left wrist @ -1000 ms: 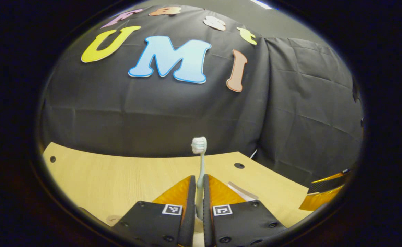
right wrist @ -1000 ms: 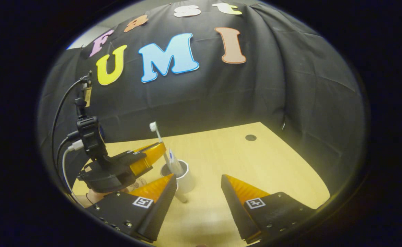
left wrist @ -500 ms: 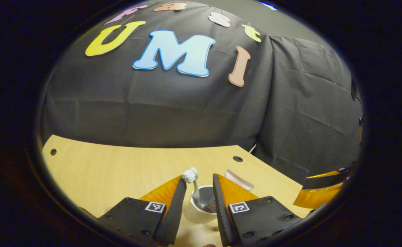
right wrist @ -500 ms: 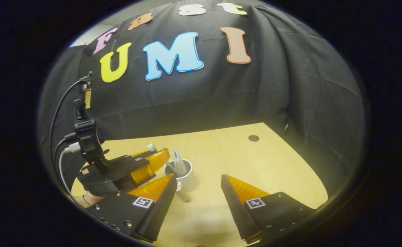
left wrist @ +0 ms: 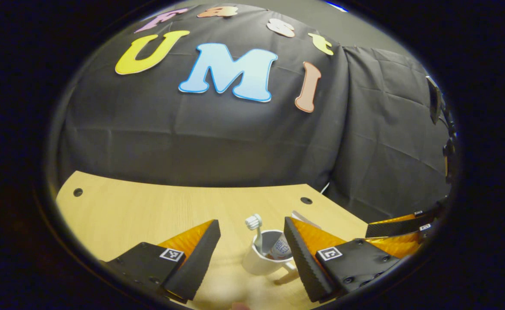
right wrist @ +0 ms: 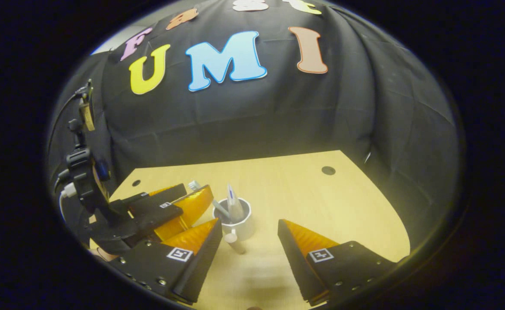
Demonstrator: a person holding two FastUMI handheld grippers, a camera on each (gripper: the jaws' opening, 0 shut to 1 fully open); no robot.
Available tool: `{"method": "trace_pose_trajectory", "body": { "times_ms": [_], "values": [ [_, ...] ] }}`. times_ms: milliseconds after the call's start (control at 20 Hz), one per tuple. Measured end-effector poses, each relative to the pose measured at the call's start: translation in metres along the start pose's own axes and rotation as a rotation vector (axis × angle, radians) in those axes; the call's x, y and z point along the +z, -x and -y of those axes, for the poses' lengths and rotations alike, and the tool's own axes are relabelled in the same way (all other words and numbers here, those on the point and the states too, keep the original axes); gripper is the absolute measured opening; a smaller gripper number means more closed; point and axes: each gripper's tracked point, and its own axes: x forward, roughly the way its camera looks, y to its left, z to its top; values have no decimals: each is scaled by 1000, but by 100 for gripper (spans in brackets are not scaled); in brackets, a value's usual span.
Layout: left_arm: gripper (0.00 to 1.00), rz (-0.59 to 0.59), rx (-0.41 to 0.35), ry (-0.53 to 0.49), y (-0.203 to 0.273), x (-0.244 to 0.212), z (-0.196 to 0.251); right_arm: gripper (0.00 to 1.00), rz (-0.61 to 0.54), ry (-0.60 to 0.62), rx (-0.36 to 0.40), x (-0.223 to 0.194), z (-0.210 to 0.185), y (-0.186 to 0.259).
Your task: Put the toothbrush and toothpaste on the desktop into the cup, then pick up the cup and place it on the coaster on the desktop.
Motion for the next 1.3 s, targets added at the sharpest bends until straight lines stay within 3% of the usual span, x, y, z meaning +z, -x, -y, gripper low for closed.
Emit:
{"method": "trace_pose_trajectory", "body": {
  "times_ms": [650, 1300],
  "values": [
    [96, -16, 134, 27, 68, 3, -31, 83, -312, 54, 54, -48, -24, -41],
    [96, -57, 198, 84, 108, -12, -56, 82, -491, 166, -8, -72, -23, -74]
  ]
}}
